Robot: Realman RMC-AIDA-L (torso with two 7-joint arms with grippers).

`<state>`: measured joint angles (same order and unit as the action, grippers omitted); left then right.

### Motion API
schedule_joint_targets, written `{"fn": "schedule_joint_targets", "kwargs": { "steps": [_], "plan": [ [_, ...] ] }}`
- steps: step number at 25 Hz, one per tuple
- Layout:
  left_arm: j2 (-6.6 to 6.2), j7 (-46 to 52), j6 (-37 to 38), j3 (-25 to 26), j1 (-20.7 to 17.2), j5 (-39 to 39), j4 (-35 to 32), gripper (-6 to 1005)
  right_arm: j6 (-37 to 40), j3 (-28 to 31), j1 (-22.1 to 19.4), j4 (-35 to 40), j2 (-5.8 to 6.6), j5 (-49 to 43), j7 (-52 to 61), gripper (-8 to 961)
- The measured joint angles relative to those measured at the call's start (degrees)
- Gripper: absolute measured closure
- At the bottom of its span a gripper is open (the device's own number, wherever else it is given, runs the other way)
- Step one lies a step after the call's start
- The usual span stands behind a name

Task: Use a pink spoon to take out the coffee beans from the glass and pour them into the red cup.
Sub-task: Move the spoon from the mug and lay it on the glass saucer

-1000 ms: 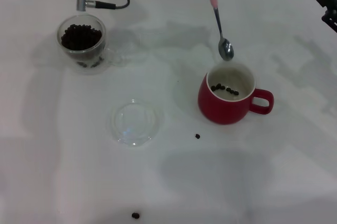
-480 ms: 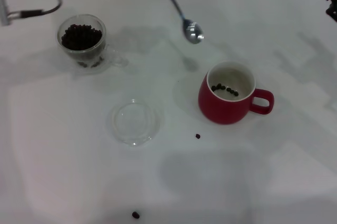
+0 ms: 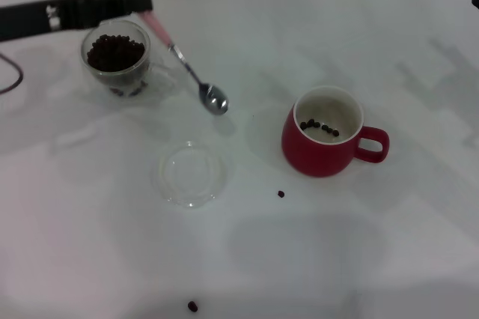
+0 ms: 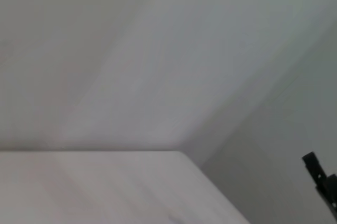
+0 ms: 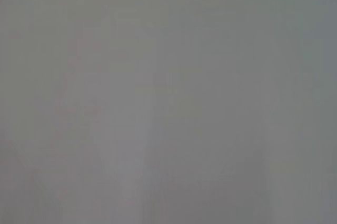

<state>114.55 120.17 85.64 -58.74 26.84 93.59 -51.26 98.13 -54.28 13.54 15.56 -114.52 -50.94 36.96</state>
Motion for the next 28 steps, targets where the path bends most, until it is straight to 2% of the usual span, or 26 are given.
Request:
{"fn": "schedule_joint_targets", "kwargs": {
  "steps": [4, 7, 10, 23, 28],
  "plan": [
    [-0.52, -0.29, 0.06, 0.02, -1.75, 0.17, 0.50, 874, -0.89, 0.92, 0.19, 0.00, -0.12, 0.03, 0.04, 113],
    [-1.41, -0.80, 0.08, -0.07, -2.83, 0.46, 3.51, 874, -1.11, 1.68, 0.14, -0.22, -0.24, 0.06, 0.05, 113],
    [-1.45, -1.42, 0.10, -0.11, -2.84, 0.53, 4.96, 874, -1.11, 1.91, 0.04, -0.37, -0.28, 0.06, 0.05, 113],
    [-0.83, -2.64, -1.17, 0.11, -4.04, 3.65, 8.37, 873, -0.52, 2.25, -0.55, -1.41, -0.36, 0.05, 0.77, 113],
    [-0.15, -2.64, -3.22, 0.12, -5.01, 4.20, 8.52, 872, -0.30, 2.24, -0.71, -1.41, -0.36, 0.05, 0.92, 113]
  ]
}}
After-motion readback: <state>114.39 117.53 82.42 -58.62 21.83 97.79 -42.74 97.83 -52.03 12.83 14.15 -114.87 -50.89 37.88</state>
